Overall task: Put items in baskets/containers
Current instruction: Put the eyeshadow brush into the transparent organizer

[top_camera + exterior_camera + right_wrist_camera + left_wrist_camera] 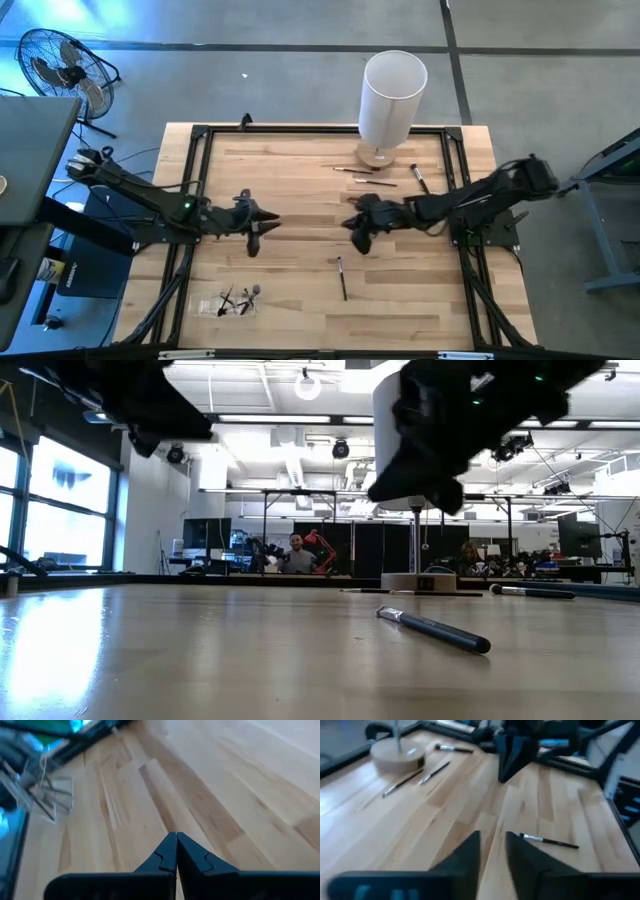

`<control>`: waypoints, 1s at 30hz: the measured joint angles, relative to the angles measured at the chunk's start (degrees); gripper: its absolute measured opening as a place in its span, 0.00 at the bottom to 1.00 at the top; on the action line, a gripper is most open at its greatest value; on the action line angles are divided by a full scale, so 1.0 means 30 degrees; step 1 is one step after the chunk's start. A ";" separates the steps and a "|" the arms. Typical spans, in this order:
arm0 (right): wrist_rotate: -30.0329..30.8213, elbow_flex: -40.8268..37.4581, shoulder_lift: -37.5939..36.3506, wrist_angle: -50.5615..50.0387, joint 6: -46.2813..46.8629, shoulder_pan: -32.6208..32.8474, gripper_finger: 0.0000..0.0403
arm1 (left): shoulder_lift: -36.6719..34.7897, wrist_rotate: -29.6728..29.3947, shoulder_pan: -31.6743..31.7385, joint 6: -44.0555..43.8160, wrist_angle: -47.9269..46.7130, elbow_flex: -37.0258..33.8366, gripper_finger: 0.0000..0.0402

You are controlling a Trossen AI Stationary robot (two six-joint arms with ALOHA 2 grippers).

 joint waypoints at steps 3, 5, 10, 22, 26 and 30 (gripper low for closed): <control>0.0262 0.2345 0.1825 -0.1259 -0.1843 0.0034 0.00 | -0.0678 0.2082 0.0721 0.1905 0.2540 -0.1063 0.05; 0.0898 0.4276 0.2953 -0.2942 -0.3085 -0.0037 0.00 | -0.0682 0.3920 0.1700 0.2149 0.4430 -0.1900 0.02; 0.4463 0.8961 0.5477 -0.7561 -0.5318 -0.0595 0.00 | -0.0644 0.7682 0.4716 0.2521 0.7128 -0.3552 0.01; 0.4360 1.4756 0.8910 -1.2395 -0.3538 -0.4975 0.14 | -0.0691 1.5584 1.1520 0.3022 0.6832 -0.4218 0.00; 0.3347 1.5166 0.9838 -1.2717 -0.2142 -0.6511 0.21 | -0.0684 1.7018 1.2741 0.3020 0.6544 -0.4218 0.00; 0.2708 1.5203 1.0661 -1.2522 -0.0693 -0.7477 0.26 | -0.0684 1.8365 1.3477 0.3020 0.6540 -0.4218 0.00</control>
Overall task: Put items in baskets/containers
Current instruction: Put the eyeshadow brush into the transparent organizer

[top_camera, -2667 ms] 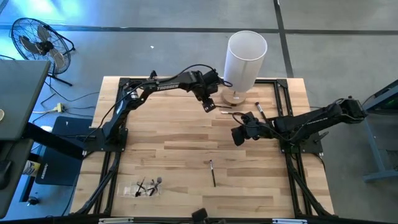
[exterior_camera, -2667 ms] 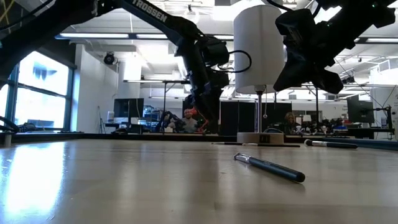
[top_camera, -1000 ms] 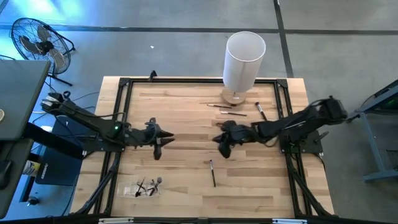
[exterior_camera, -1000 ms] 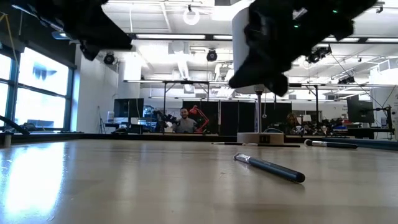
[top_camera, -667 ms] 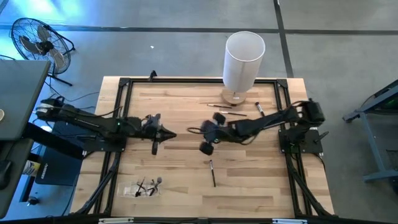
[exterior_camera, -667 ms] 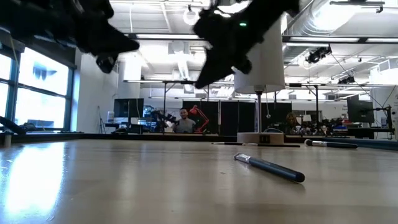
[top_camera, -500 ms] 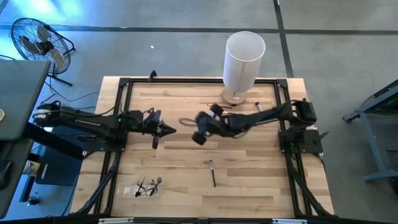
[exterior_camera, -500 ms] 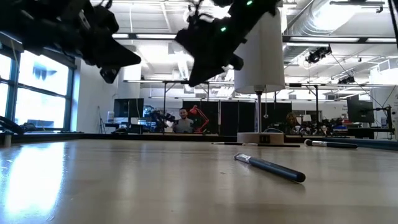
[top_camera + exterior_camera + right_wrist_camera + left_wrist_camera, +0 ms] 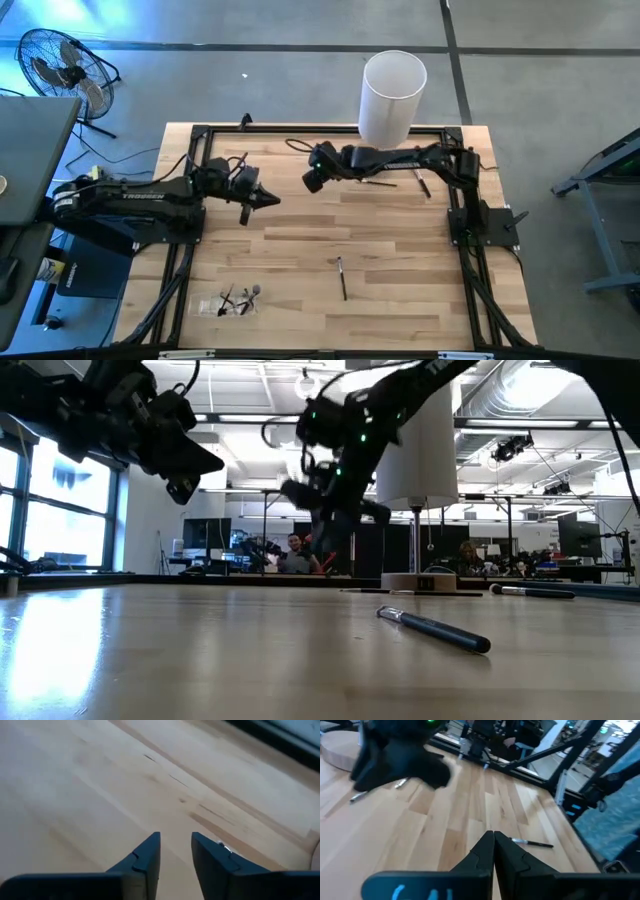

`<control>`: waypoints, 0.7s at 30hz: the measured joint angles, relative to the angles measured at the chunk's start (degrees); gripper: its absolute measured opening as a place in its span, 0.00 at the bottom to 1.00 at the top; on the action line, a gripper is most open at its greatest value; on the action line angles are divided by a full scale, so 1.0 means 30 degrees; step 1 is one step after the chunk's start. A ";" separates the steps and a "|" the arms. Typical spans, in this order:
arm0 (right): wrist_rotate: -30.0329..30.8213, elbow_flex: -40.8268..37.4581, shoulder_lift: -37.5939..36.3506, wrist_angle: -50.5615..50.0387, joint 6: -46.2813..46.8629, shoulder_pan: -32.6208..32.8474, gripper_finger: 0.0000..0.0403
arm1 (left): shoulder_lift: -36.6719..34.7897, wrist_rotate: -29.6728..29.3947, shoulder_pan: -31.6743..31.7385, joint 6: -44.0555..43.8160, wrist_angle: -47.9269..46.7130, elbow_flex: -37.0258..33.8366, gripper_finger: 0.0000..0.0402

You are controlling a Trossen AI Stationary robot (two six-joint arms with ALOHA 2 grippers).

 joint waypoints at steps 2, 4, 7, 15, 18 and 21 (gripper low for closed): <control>-0.0094 0.0000 0.0451 -0.0013 0.0014 -0.0291 0.28 | 0.0000 0.0491 0.0258 0.0000 -0.0014 0.0000 0.00; -0.0245 0.0000 0.0815 0.0017 0.0014 -0.0521 0.30 | 0.0000 0.0677 0.0444 0.0000 -0.0091 0.0000 0.00; -0.0595 0.0000 0.1266 0.0089 0.0021 -0.0856 0.32 | 0.0000 0.0854 0.0676 -0.0007 -0.0449 0.0000 0.00; -0.0601 -0.0161 0.1885 -0.0473 -0.0473 -0.1656 0.33 | 0.0000 0.1008 0.0657 -0.0152 -0.1030 0.0007 0.00; -0.0150 -0.0559 0.1885 -0.0490 -0.0507 -0.1858 0.33 | 0.0000 0.0986 0.0650 -0.0153 -0.1159 0.0004 0.00; -0.0820 -0.1126 0.1870 -0.0843 -0.0291 -0.2091 0.33 | 0.0000 0.0979 0.0650 -0.0153 -0.1155 0.0007 0.00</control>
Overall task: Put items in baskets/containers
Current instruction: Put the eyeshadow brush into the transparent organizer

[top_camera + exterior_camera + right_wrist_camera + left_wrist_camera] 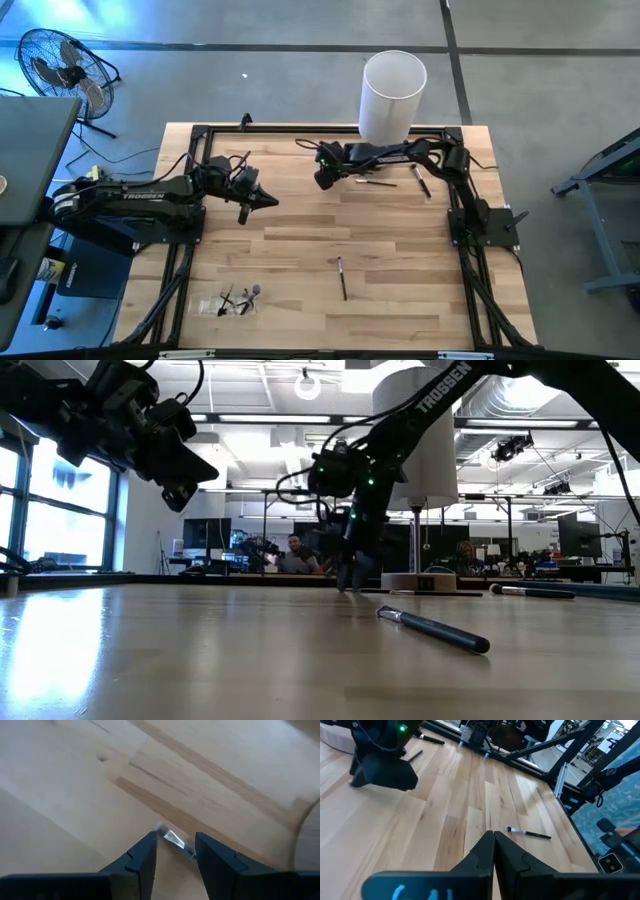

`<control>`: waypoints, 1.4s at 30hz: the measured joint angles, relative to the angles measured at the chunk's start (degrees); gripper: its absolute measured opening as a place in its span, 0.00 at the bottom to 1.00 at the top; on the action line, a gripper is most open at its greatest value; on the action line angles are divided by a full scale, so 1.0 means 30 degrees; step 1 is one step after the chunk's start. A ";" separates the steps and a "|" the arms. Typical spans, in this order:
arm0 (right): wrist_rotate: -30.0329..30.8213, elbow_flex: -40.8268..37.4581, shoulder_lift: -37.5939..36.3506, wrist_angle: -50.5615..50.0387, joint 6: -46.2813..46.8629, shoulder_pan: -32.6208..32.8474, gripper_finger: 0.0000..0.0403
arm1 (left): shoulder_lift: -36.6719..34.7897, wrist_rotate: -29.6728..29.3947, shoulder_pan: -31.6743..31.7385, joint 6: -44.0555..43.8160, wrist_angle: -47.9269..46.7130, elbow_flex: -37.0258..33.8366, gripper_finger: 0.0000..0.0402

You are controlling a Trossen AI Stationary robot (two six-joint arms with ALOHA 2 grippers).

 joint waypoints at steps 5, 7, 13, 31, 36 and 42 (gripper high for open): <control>-0.1821 -0.1258 -0.0189 0.0368 0.0787 -0.0128 0.32 | 0.0000 -0.0007 0.0000 0.0000 -0.0007 0.0000 0.00; -0.1915 -0.1616 -0.0189 0.0495 0.1045 0.0131 0.32 | 0.0000 -0.0085 0.0000 0.0000 0.0000 0.0000 0.00; -0.1876 -0.1833 -0.0219 0.0283 0.3197 0.1373 0.31 | 0.0000 -0.0153 0.0000 -0.0401 0.0084 0.0000 0.00; -0.1202 -0.1938 -0.0277 0.0184 0.5859 0.3541 0.03 | 0.0000 -0.0058 -0.0007 -0.1362 0.0240 0.0000 0.00; -0.1556 -0.1183 -0.0234 -0.0577 0.5103 0.3555 0.04 | 0.0000 -0.0044 -0.0007 -0.1362 0.0192 0.0007 0.00; -0.1404 0.0540 -0.0064 -0.2467 0.3495 0.3603 0.18 | 0.0007 0.0027 -0.0007 -0.1355 0.0133 0.0007 0.00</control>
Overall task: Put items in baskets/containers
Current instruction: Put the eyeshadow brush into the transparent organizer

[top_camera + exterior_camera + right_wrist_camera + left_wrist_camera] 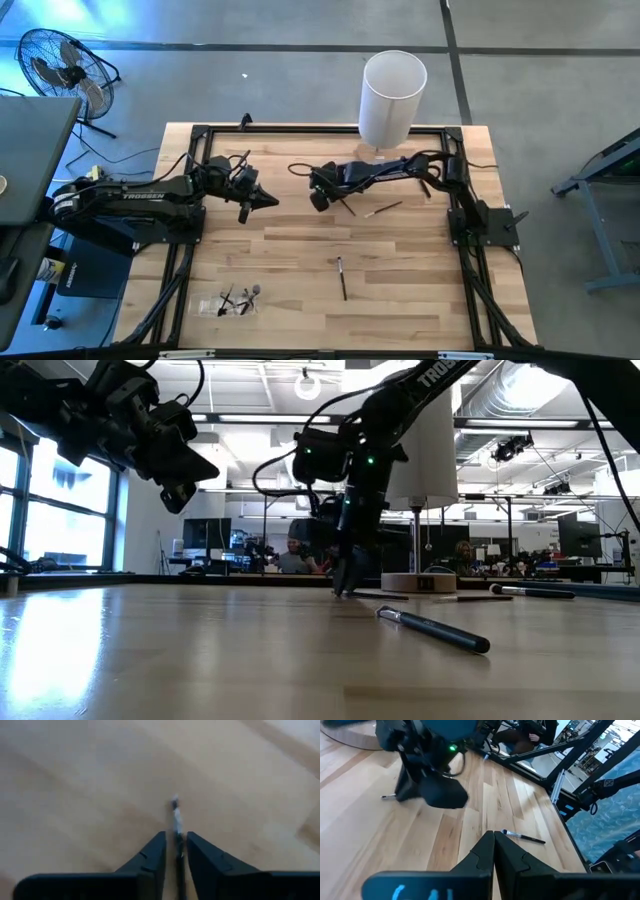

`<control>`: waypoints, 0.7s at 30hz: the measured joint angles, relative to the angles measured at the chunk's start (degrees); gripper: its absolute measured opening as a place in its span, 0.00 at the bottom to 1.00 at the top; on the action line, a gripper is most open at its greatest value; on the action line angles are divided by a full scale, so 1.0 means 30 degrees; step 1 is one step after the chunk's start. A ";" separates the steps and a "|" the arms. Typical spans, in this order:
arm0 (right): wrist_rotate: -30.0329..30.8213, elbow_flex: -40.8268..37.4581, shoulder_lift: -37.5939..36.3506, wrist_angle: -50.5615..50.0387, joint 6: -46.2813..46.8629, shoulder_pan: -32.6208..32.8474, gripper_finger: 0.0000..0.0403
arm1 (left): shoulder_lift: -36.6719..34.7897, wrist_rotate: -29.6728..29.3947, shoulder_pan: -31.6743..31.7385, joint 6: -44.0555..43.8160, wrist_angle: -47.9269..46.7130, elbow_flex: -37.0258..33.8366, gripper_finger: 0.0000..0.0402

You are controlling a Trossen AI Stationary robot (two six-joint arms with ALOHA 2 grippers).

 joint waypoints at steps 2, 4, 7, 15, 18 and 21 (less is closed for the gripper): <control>-0.0439 0.0437 0.0028 -0.0007 -0.0741 -0.0034 0.22 | 0.0000 0.0000 0.0000 0.0007 0.0010 0.0007 0.00; -0.0409 0.0656 0.0023 0.0249 -0.1291 -0.0127 0.26 | 0.0000 -0.0005 0.0000 0.0007 0.0005 0.0007 0.00; -0.0353 0.0614 0.0005 0.0590 -0.1816 -0.0522 0.29 | 0.0000 0.0002 0.0000 0.0012 -0.0051 0.0007 0.00; -0.2793 0.0574 -0.0016 0.1650 -0.6012 -0.1046 0.31 | 0.0000 0.0009 0.0000 0.0011 -0.0733 0.0015 0.00; -0.4632 0.0610 -0.0026 0.2029 -0.8085 -0.0938 0.31 | 0.0000 0.0029 0.0000 0.0001 -0.0998 0.0015 0.00; -0.5529 0.0615 -0.0053 0.2010 -0.9919 -0.0553 0.31 | 0.0000 0.0122 0.0000 -0.0066 -0.0993 0.0015 0.00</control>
